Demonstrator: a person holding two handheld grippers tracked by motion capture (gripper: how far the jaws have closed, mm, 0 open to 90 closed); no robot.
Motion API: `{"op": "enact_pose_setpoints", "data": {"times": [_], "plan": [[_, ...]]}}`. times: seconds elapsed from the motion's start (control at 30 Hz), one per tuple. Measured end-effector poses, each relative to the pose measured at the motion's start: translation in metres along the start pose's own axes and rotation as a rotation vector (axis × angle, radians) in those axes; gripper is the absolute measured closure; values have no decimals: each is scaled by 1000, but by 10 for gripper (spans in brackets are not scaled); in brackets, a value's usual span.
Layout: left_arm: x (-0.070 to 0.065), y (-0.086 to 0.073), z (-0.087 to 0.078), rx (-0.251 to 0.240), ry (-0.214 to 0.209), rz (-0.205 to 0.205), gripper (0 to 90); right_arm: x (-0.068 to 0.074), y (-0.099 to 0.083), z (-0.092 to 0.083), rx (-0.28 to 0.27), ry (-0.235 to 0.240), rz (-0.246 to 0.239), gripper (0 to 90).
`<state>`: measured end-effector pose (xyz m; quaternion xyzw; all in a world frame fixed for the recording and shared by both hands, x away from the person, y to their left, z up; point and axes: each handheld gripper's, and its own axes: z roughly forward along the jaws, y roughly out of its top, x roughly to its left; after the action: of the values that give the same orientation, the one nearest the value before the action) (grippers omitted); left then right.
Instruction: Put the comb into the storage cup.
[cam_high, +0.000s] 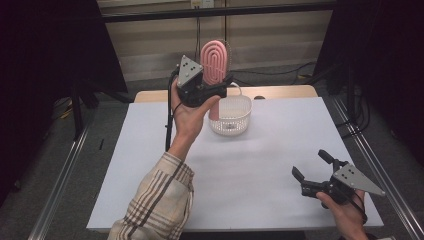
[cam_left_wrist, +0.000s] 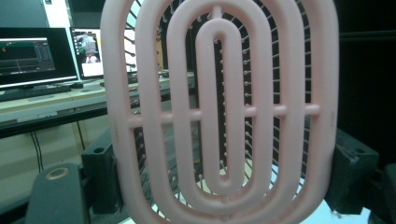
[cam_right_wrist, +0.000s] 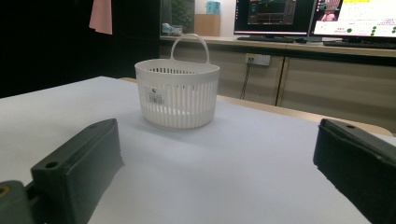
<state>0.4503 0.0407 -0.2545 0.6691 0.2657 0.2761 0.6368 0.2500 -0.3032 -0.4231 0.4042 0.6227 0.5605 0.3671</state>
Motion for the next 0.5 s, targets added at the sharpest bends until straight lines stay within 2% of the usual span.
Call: {"op": "enact_pose_setpoints", "data": {"times": [0.23,0.3,0.37,0.4,0.5], "plan": [[1,2,8,0,-1,5,192,0,0,0,-3,-1,1,2],[-1,1,11,-5,-6,-11,192,0,0,0,0,-1,-1,2],[-2,0,14,2,-8,-6,192,0,0,0,0,0,-3,2],[-2,0,15,6,-5,9,192,0,0,0,-2,-1,-2,2],[-3,-1,19,3,3,6,192,0,0,-1,-3,-1,0,2]]}}
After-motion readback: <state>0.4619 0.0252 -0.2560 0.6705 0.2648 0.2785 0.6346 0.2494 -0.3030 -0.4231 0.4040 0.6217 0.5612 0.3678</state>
